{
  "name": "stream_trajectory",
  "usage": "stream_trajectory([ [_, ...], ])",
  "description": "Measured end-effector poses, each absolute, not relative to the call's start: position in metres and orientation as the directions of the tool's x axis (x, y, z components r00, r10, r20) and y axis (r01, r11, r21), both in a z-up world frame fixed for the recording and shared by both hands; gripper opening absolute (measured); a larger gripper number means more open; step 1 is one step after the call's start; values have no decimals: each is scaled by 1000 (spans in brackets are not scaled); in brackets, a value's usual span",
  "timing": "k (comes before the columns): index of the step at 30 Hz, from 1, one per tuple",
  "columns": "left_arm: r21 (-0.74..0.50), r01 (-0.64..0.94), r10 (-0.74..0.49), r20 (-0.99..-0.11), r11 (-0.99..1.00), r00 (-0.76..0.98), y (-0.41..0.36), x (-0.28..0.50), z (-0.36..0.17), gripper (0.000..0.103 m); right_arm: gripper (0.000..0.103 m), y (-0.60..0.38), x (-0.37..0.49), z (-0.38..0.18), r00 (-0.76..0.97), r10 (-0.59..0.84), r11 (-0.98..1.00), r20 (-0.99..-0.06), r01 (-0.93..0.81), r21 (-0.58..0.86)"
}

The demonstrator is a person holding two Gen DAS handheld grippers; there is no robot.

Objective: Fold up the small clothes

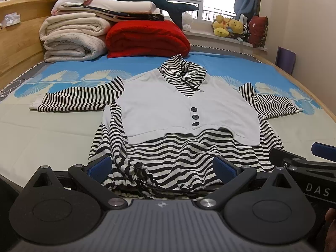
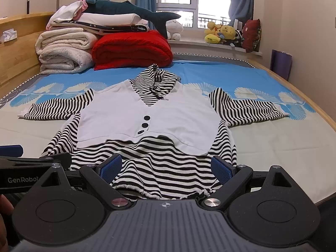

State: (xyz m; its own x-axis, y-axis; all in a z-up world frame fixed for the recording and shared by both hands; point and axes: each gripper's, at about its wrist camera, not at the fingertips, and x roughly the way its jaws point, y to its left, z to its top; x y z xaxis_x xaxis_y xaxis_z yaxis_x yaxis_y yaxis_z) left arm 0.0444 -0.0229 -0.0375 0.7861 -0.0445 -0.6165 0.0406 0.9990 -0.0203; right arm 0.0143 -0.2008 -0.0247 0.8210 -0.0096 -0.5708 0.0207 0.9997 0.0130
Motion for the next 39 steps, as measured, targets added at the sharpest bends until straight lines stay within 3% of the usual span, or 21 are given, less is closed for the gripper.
stream_trajectory([
  [19,-37,48,-61,-618,998,784,-23,45,-34,102,92,-202,14,-23,830,-43,999,-556,42,-15],
  [26,-22,15,-26,-601,1000,799,-9,77,-1,101,88,-211,12,-20,851,-85,995,-518,95,-8],
  [32,-16,-28,17,-472,999,881,20,153,51,77,65,-221,12,-15,871,-118,990,-477,138,7],
  [35,-39,-37,16,-439,999,898,43,199,65,61,64,-228,14,-9,873,-116,990,-473,140,17],
  [37,-64,-38,7,-433,997,902,60,229,67,45,64,-233,19,-1,871,-95,993,-482,119,20],
  [39,-82,-50,9,-441,995,898,81,262,61,37,64,-237,28,10,867,-72,995,-494,95,22],
])
